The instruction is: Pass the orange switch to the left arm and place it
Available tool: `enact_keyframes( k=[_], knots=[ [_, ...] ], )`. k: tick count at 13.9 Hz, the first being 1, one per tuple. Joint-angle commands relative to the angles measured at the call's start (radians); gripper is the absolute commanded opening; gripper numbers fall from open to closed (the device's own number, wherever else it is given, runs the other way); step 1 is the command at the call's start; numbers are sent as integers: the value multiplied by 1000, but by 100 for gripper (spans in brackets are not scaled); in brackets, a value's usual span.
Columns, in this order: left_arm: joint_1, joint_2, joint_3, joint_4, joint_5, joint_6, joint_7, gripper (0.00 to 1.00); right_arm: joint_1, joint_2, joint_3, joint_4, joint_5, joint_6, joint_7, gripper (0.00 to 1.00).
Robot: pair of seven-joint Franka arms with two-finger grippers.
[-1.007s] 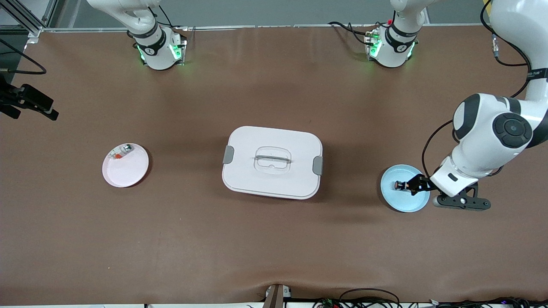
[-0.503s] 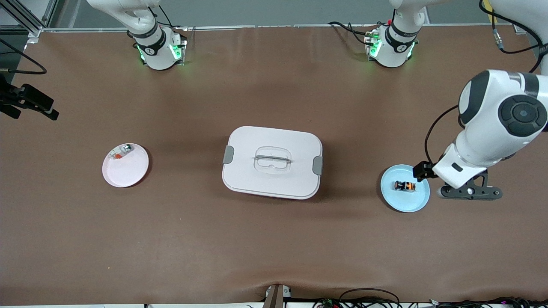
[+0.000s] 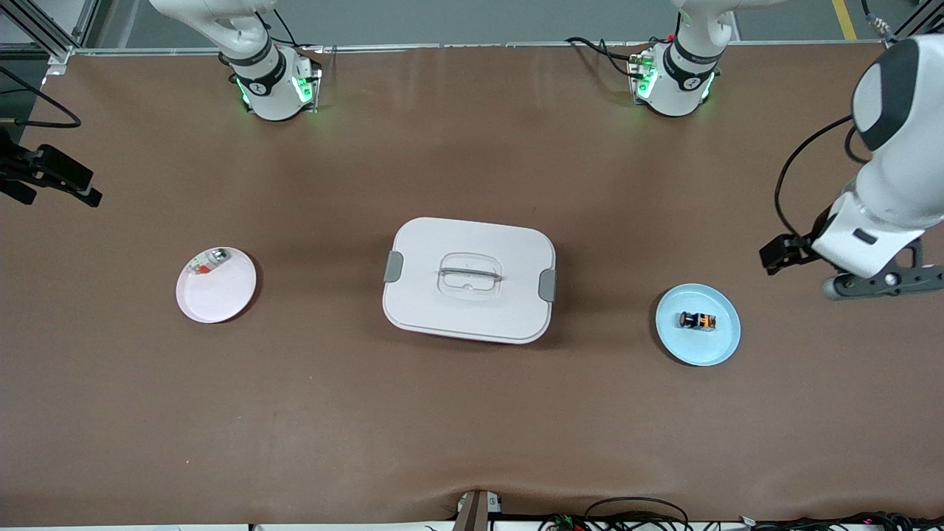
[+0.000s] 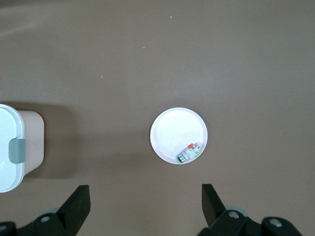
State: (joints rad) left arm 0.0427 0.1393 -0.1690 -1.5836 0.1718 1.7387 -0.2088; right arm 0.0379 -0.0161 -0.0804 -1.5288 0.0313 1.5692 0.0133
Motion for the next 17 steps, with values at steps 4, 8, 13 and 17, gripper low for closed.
enact_keyframes(
  k=[4,8,13,17],
  knots=[
    [-41,-188,63,-65,-138,-183,54,100,-16,10,10,24,-18,-17,-39,100],
    [-81,-245,92,-67,-153,-215,55,100,-18,10,10,24,-18,-17,-36,100],
    [-81,-234,91,-55,-153,-214,106,100,-23,10,10,24,-18,-17,-36,100],
    [-83,-208,85,-32,-169,-217,105,100,-21,10,10,24,-18,-15,-38,100]
  ],
)
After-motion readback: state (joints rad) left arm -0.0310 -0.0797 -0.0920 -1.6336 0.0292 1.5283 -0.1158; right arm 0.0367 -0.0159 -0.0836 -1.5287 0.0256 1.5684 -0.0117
